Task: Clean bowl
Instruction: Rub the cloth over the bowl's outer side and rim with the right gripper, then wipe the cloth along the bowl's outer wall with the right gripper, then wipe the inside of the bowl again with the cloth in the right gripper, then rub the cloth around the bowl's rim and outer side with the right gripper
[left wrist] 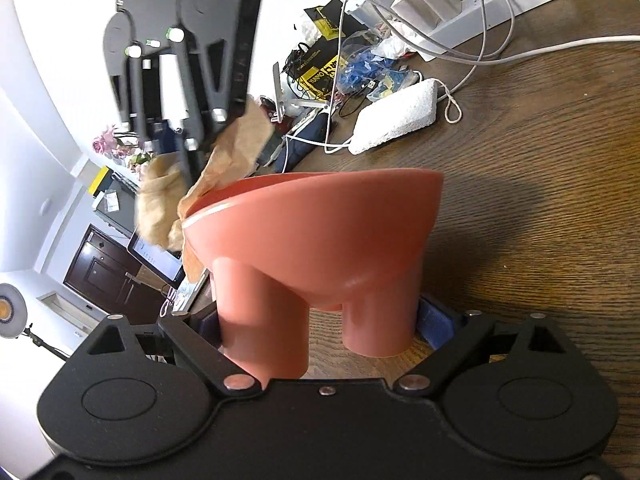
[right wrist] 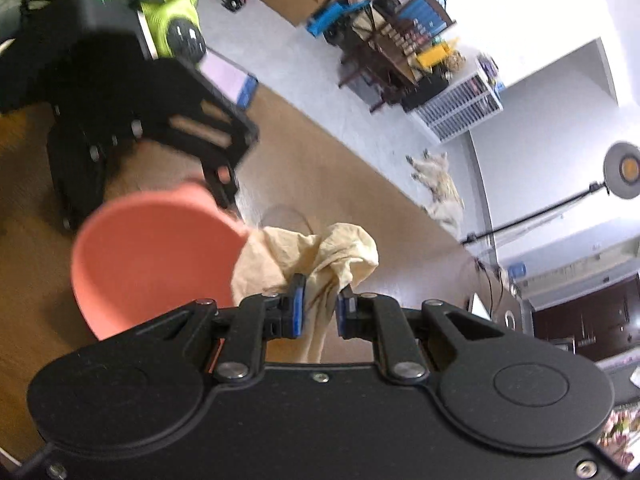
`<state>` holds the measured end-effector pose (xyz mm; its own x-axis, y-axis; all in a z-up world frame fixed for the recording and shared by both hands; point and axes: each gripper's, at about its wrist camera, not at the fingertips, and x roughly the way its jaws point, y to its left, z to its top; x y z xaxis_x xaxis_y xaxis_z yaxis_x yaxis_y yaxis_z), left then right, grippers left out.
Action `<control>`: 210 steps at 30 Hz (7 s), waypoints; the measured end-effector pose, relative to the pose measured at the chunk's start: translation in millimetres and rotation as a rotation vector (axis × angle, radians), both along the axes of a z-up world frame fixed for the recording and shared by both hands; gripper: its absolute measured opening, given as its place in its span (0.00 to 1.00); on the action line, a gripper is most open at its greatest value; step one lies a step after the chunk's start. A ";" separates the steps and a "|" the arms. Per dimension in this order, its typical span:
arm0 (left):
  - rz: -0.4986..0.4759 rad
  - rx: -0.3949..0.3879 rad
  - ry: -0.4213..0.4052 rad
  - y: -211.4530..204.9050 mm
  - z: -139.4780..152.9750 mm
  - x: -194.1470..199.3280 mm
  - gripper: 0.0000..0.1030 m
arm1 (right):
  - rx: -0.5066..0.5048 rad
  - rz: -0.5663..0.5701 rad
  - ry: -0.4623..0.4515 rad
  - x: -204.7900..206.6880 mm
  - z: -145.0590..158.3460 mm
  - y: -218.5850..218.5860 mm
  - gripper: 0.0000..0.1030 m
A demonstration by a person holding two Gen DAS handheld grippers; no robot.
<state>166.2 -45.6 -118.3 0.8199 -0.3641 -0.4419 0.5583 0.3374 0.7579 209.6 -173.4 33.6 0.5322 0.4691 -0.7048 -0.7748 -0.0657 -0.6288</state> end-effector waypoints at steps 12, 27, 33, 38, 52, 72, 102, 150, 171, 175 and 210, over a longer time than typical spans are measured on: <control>0.004 0.000 0.002 -0.7 -0.6 1.1 0.90 | -0.137 -0.070 0.040 7.2 -31.5 -30.6 0.16; 0.010 0.005 0.000 -4.4 0.3 -0.3 0.90 | -0.297 0.053 0.138 -59.2 -67.5 -39.0 0.16; 0.013 0.009 0.000 -3.4 1.2 -0.8 0.90 | -0.292 0.174 0.182 -105.9 -53.8 -24.8 0.15; 0.010 0.015 -0.003 -2.7 1.6 -1.5 0.90 | -0.191 0.251 0.175 -129.7 -21.3 -10.6 0.15; 0.006 0.029 -0.009 -7.7 2.1 -3.0 0.89 | -0.093 0.268 -0.013 -100.6 9.9 20.6 0.15; 0.002 0.017 -0.009 1.6 1.5 -1.6 0.89 | -0.051 0.111 -0.108 -32.2 7.5 5.6 0.16; 0.016 0.016 -0.007 3.1 2.7 -3.5 0.89 | -0.175 0.226 0.031 -93.9 -47.2 -6.8 0.16; -0.001 0.030 -0.012 2.7 0.7 -0.4 0.89 | -0.157 0.124 -0.075 -26.3 -46.9 21.7 0.16; -0.003 0.042 -0.015 -2.5 0.5 -2.4 0.89 | -0.276 0.211 0.048 -53.8 -73.1 33.1 0.16; -0.004 0.049 -0.015 -4.2 0.3 -4.0 0.89 | -0.212 0.251 0.011 -56.4 -58.8 44.2 0.16; 0.017 0.030 -0.013 -4.0 -1.0 -6.1 0.89 | -0.024 0.143 -0.165 -67.1 14.9 6.9 0.16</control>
<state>160.0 -49.7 -119.3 0.8314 -0.3369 -0.4420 0.5430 0.3236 0.7748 142.5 -166.4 48.5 0.5701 0.5326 -0.6255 -0.6434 -0.1840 -0.7431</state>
